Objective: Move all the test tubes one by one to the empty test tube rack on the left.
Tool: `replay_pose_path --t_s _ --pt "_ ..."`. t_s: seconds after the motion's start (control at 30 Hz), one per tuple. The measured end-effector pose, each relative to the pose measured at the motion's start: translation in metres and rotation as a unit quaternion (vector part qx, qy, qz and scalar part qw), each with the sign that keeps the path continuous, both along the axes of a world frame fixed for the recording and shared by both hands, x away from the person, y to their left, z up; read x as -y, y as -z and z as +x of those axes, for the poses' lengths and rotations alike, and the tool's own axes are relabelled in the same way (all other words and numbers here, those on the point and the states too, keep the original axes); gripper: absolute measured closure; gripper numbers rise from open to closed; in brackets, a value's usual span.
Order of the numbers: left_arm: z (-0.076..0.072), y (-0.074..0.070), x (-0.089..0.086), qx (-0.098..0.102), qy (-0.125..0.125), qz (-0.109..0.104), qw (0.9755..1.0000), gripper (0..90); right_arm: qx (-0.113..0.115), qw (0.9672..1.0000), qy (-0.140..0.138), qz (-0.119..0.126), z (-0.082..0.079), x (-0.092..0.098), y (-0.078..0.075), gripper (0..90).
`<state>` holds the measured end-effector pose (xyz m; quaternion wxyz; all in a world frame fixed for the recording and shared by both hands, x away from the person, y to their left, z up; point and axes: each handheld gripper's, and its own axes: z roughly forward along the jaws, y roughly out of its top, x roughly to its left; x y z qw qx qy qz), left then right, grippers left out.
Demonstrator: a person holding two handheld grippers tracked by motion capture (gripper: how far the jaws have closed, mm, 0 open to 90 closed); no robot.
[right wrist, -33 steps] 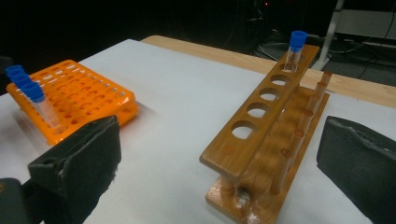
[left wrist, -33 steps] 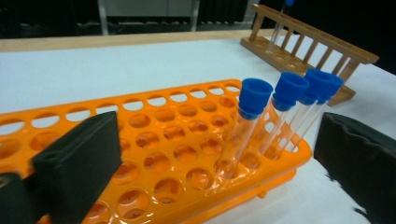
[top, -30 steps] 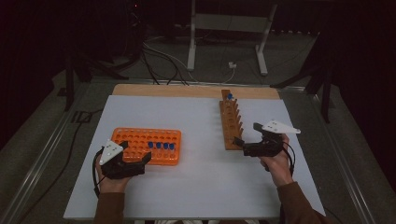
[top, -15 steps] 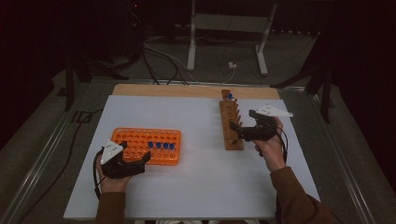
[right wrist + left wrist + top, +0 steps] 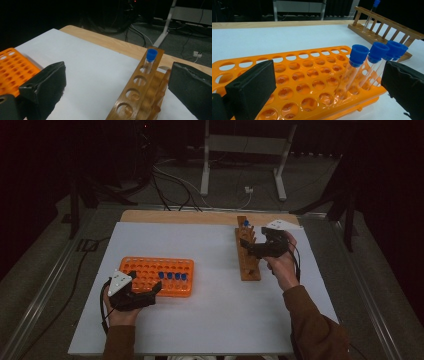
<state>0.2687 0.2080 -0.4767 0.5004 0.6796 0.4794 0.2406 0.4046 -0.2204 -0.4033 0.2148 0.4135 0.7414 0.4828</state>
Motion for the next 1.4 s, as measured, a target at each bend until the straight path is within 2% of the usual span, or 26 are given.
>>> replay_pose_path --t_s 0.3,0.43,0.63,1.0,1.1,1.23,1.33,1.4 --pt "0.0 0.0 -0.002 0.002 -0.004 -0.007 1.0 0.7 -0.012 0.9996 0.023 -0.003 0.028 -0.003 0.006 1.6" --pt "0.001 0.0 -0.004 0.002 -0.006 -0.011 0.9999 0.8 -0.014 0.9996 0.026 0.005 0.036 -0.003 0.007 1.6" --pt "0.0 0.0 -0.005 0.003 -0.009 -0.016 0.9998 0.8 -0.02 0.9992 0.035 0.003 0.048 -0.006 0.012 1.6" --pt "0.0 0.0 -0.009 0.003 -0.015 -0.028 0.9995 0.8 -0.061 0.9964 0.058 -0.003 0.084 -0.006 0.033 9.3" --pt "0.0 0.001 -0.009 0.001 -0.015 -0.03 0.9995 0.8 -0.065 0.9959 0.063 0.0 0.09 -0.007 0.037 20.2" --pt "0.0 0.001 -0.01 0.001 -0.014 -0.032 0.9994 0.8 -0.059 0.9956 0.073 -0.012 0.094 -0.01 0.043 40.9" --pt "0.0 0.001 -0.01 0.001 -0.014 -0.033 0.9994 0.8 -0.062 0.9949 0.077 -0.017 0.097 -0.011 0.049 51.5" --pt "0.001 0.001 -0.01 0.001 -0.014 -0.032 0.9994 0.8 -0.061 0.9949 0.078 -0.019 0.099 -0.011 0.051 55.4"
